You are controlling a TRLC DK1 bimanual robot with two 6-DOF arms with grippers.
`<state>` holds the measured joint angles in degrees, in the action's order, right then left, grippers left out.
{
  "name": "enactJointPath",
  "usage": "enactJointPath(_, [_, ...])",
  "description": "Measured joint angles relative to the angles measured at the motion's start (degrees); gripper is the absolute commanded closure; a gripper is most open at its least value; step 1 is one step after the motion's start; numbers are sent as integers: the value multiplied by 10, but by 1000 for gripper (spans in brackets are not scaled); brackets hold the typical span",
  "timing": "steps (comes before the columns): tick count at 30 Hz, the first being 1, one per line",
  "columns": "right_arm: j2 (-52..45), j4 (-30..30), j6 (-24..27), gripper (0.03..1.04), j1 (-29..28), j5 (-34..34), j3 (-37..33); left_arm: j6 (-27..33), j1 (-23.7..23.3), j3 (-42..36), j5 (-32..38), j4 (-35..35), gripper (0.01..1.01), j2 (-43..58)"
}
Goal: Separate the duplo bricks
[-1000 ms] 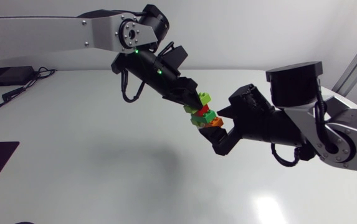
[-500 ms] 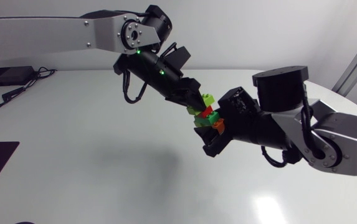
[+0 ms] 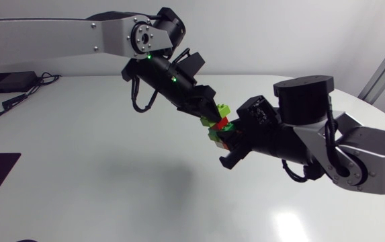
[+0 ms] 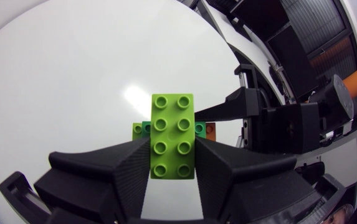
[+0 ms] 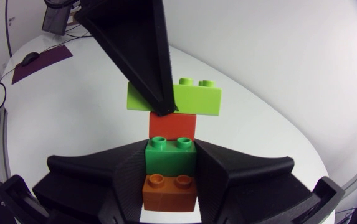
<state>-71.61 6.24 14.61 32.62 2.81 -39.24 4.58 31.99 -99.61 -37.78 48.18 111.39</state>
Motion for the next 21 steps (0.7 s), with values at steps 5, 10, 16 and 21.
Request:
enactJointPath(5, [5,6,3,826,8,-4,8,-2,-1,0,-14,7,708,0])
enactJointPath(10, [14,10,21,825,24,-7,21,-6,-9,0,-59,-3,708,0])
enactJointPath(16, [13,10,31,826,53,-7,38,-8,-7,0,-75,-6,707,-1])
enactJointPath(21, [13,10,33,825,52,-14,39,0,-28,0,-67,-2,707,-3])
